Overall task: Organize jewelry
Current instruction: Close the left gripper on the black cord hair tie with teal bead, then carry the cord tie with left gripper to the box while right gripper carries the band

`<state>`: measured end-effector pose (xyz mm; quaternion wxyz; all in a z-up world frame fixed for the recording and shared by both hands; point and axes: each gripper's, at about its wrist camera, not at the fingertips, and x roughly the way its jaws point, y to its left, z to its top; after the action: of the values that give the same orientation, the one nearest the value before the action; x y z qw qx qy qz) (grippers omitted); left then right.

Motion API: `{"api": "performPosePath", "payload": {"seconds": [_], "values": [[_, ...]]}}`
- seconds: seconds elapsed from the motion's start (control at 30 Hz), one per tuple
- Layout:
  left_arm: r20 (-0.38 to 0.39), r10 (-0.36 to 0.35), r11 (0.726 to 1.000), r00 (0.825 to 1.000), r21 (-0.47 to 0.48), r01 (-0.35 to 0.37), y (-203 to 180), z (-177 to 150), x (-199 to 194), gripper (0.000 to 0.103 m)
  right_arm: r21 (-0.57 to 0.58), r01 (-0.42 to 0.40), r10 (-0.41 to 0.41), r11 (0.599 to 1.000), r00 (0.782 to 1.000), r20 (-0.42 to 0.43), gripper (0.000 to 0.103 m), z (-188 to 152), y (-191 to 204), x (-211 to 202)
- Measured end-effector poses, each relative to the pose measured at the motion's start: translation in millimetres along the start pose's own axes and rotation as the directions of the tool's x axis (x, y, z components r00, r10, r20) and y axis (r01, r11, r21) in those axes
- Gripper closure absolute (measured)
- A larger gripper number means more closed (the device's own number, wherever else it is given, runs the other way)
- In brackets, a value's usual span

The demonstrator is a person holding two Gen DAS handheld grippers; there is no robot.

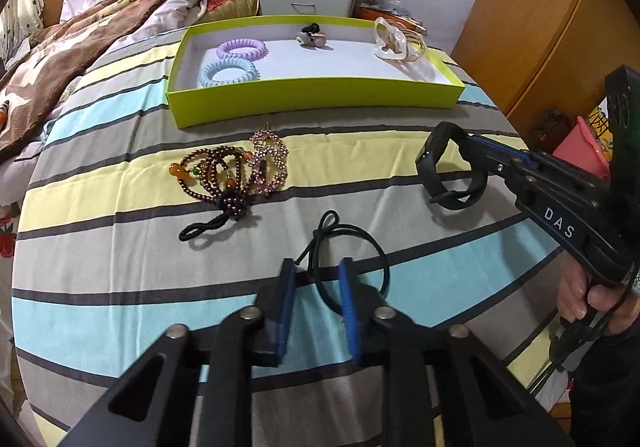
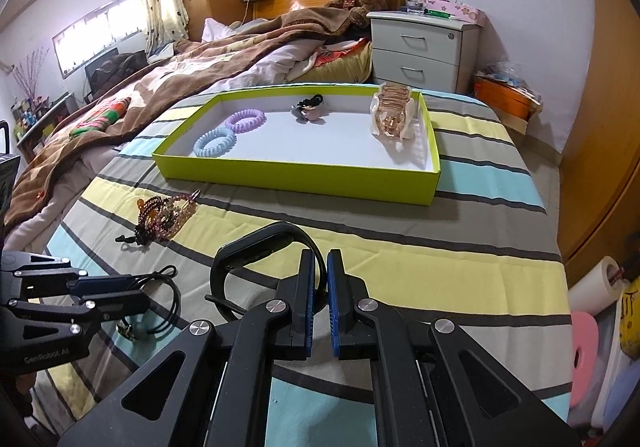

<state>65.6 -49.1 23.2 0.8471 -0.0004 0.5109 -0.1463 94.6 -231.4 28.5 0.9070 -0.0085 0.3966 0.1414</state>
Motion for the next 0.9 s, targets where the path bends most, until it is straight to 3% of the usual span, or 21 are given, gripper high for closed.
{"api": "performPosePath", "payload": {"seconds": [0.2, 0.9], "values": [[0.012, 0.001, 1.0, 1.0, -0.005, -0.001, 1.6, -0.3, -2.4, 0.098, 0.005, 0.005, -0.005, 1.0, 1.0, 0.006, 0.097, -1.1, -0.9, -3.1], [0.144, -0.02, 0.999, 0.989, -0.026, 0.023, 7.5, 12.4, -39.8, 0.1, -0.005, 0.014, -0.013, 1.0, 0.999, 0.044, 0.097, 5.7, 5.2, -18.7]]}}
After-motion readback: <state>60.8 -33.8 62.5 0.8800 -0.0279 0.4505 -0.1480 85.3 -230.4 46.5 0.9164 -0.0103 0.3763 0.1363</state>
